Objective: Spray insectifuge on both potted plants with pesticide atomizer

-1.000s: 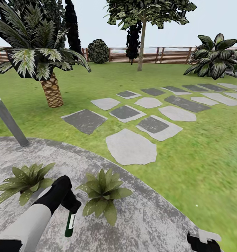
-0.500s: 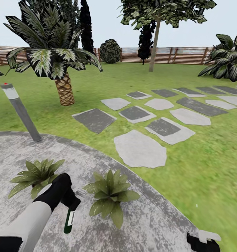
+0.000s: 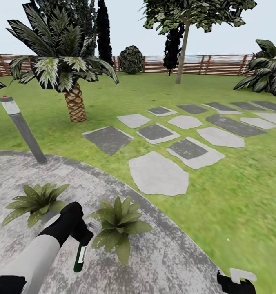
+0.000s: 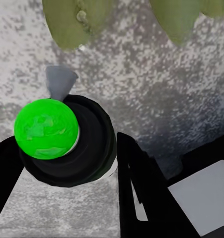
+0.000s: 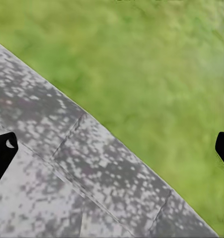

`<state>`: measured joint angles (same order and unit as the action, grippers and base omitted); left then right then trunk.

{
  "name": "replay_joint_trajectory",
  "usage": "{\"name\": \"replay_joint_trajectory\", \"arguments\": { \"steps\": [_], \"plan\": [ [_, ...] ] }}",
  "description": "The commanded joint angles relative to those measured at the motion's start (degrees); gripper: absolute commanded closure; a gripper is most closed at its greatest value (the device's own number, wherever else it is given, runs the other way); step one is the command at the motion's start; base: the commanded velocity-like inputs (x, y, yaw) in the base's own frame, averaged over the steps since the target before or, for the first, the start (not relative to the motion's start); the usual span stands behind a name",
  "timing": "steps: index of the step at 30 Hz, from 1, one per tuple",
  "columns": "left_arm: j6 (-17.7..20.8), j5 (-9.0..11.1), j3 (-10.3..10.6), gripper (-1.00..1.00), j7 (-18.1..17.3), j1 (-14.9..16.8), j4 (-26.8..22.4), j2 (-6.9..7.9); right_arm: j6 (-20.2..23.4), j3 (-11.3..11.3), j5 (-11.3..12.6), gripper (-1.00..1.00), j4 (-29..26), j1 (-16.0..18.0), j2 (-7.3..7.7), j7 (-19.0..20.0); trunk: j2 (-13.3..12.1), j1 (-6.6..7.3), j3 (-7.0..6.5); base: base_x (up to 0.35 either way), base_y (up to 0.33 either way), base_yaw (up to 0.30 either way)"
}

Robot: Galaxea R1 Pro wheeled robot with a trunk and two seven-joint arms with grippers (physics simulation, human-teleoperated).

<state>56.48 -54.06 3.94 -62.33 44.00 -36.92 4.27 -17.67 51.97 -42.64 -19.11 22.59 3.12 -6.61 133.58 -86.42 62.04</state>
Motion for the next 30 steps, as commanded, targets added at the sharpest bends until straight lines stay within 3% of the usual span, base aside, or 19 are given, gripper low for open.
{"name": "replay_joint_trajectory", "arguments": {
  "steps": [1,11,16,20,24,30],
  "plan": [
    [0.3,-0.5,0.2,1.0,-0.6,0.0,-0.1,0.04,-0.3,0.4,-0.6,-1.0,0.1,0.1,-0.03,-0.2,0.0,0.02,0.05,-0.146,-0.271,0.25],
    [0.4,-0.6,0.2,1.0,-0.5,-0.5,0.1,-0.03,-0.3,0.4,-0.6,-1.0,0.1,0.1,-0.05,-0.2,0.0,0.02,0.05,-0.111,-0.27,0.265],
    [0.3,-0.6,0.0,1.0,-0.5,-0.8,0.2,0.14,-0.3,0.5,-0.7,-1.0,0.0,0.1,0.2,-0.1,0.0,0.02,0.05,0.042,-0.274,0.049],
    [0.4,-0.6,-0.2,1.0,-0.4,-1.1,0.4,1.37,-0.3,0.5,-0.7,-1.0,0.0,0.0,0.38,-0.1,0.0,0.02,0.05,0.109,-0.162,0.002],
    [0.4,-0.7,-0.2,1.0,-0.1,-2.3,0.9,3.78,-0.3,0.4,-0.6,-1.0,0.0,0.1,0.19,-0.1,0.0,0.02,0.05,0.012,-0.013,0.001],
    [0.2,-0.7,-0.2,1.0,0.2,-4.7,0.9,3.95,-0.4,0.5,-0.5,-1.0,0.0,0.1,0.26,-0.2,0.0,0.02,0.32,0.001,-0.001,0.133]
  ]
}}
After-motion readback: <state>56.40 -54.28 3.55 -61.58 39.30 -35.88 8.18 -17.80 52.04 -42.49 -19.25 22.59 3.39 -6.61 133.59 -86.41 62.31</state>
